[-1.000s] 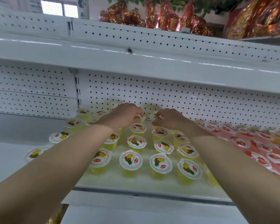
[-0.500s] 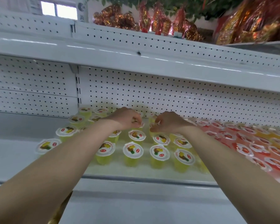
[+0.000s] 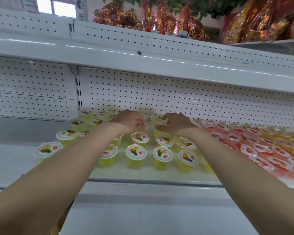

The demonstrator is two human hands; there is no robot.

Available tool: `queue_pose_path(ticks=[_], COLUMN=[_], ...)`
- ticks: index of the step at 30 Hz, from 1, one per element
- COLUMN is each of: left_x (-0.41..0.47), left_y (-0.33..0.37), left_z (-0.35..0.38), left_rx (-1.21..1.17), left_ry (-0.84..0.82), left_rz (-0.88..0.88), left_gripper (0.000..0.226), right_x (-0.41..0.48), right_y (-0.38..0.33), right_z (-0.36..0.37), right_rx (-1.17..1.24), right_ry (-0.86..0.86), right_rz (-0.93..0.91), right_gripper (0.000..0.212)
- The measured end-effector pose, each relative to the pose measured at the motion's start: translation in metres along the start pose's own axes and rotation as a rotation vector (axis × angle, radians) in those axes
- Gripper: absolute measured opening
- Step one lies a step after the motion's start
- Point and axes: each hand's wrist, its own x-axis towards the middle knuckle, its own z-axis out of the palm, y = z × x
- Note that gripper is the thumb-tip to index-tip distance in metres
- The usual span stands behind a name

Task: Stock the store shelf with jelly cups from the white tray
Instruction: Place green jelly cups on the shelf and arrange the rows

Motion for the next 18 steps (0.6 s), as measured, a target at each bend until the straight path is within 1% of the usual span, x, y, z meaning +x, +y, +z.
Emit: queue_pose_path(ticks=[2, 3, 5, 8, 11, 15, 18], left_x=[-0.006, -0.010, -0.017, -0.027, -0.031, -0.036, -0.038], left_y=[0.004, 0.006, 0.010, 0.018, 0.019, 0.017, 0.019], left_z=[-0.004, -0.007, -0.011, -0.015, -0.012, -0.010, -0.008], left_rx=[-0.012, -0.012, -0.018, 0.048, 0.097, 0.103, 0.087], left_ry=[0.043, 0.059, 0.036, -0.068, -0.099, -0.080, -0.074], left_rz=[0.006, 0.018, 0.033, 0.021, 0.030, 0.040, 0.027], left_gripper=[0.032, 0.030, 0.026, 0.034, 0.038, 0.039, 0.041], right_x=[-0.012, -0.020, -0.034, -0.045, -0.045, -0.042, -0.043], right_y=[-0.001, -0.003, -0.010, -0.021, -0.028, -0.032, -0.031], right_z=[-0.011, -0.017, -0.025, -0.025, -0.020, -0.016, -0.013], right_rx=[-0.023, -0.024, -0.034, -0.120, -0.148, -0.157, -0.146], right_ry=[-0.005, -0.040, -0.142, -0.217, -0.201, -0.148, -0.119], right_rz=[-0.015, -0.017, -0.009, -0.006, 0.012, 0.032, 0.052], right_gripper=[0.039, 0.036, 0.042, 0.055, 0.058, 0.055, 0.059])
